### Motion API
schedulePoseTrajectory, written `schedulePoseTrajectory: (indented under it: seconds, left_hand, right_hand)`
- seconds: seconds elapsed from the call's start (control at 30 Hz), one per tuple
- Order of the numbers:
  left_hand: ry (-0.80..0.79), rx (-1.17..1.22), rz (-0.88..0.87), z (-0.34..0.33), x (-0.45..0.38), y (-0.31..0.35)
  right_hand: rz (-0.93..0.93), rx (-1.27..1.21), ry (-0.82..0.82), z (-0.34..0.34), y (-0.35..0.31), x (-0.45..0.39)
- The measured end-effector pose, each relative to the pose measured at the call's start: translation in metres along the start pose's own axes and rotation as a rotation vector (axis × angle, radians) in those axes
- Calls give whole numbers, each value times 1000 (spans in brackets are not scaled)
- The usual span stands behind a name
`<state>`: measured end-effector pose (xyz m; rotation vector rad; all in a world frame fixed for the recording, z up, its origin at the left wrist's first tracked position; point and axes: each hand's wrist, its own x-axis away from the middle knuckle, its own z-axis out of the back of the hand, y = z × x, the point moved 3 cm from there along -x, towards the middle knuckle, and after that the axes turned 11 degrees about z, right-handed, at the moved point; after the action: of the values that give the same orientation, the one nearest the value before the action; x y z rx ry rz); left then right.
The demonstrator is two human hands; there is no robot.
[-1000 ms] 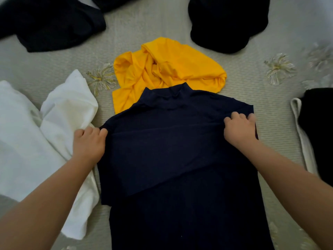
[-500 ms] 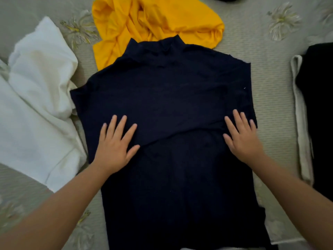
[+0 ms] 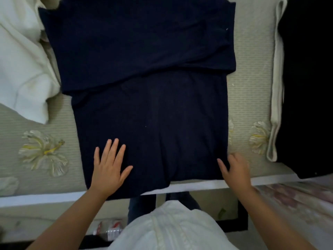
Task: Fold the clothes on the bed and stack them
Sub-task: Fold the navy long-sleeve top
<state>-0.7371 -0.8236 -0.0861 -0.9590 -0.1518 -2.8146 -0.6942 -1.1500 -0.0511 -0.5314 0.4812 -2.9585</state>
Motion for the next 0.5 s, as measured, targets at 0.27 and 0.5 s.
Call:
schedulePoseTrajectory:
  seconds: [0.27, 0.5]
  left_hand:
    - [17, -143, -48, -27, 47, 9]
    - [321, -126, -143, -29, 70, 46]
  right_hand:
    - [-370, -622, 118, 26, 70, 6]
    - [50, -366, -283, 25, 57, 14]
